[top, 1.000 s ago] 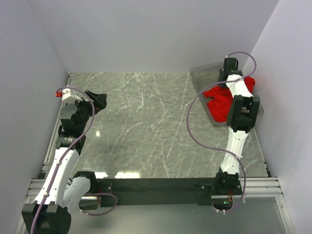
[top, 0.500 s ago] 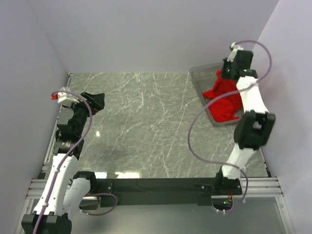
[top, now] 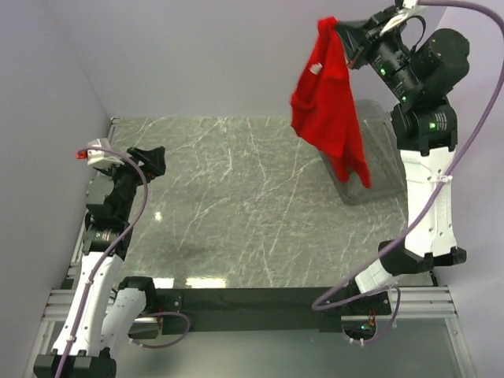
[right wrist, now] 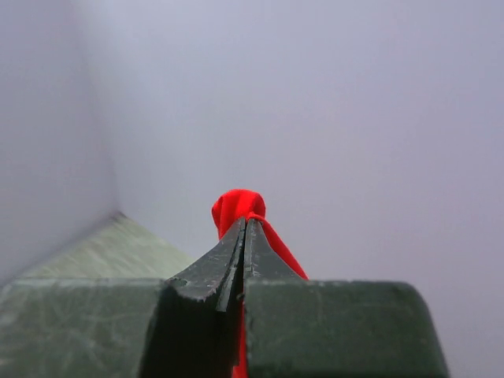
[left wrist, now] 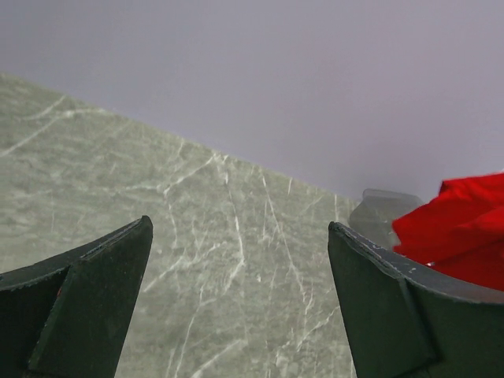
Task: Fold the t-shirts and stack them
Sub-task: Move the tshirt to the center of the board
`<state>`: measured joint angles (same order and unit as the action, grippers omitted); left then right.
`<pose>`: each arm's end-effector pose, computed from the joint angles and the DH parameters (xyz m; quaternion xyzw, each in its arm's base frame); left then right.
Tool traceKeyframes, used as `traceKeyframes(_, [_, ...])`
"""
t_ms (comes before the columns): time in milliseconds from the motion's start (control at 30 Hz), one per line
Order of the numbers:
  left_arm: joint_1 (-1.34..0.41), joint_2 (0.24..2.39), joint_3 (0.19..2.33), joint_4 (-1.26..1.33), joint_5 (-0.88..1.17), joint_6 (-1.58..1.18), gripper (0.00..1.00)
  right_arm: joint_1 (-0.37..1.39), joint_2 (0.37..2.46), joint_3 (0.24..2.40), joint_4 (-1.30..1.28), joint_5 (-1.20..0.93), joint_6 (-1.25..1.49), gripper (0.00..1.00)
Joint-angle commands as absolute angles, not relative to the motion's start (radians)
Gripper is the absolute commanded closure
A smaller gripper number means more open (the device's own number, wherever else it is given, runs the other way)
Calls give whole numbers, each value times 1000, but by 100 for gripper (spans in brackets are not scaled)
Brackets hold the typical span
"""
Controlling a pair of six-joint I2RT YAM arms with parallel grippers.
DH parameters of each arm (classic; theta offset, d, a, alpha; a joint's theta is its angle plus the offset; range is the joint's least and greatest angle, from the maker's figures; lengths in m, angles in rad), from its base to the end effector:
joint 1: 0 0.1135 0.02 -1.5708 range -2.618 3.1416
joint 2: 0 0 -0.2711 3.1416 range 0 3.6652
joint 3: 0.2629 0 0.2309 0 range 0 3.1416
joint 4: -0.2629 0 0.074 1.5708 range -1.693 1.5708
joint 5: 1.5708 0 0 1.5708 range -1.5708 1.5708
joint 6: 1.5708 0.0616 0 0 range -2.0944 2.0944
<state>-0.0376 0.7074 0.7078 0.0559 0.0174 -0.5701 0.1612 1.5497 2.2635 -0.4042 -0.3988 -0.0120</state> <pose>0.1721 -0.0075 0.3574 -0.1746 0.6644 -0.2231 0.6916 0.2608 0.0666 0.6157 -0.2094 0.5619 0.1755 0.7808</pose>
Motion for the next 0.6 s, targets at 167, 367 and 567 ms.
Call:
traceKeyframes(167, [-34,604,778,57,-57,-477,1,414,1575,2511,-283,-318,-20,100])
traceKeyframes(367, [-34,540,790,9,-97,-448,1,497,1589,2528,-284,-250,-41,100])
traceKeyframes(567, [-34,482,795,-41,-117,-439,1,506,1511,2315,-328,-391,23,100])
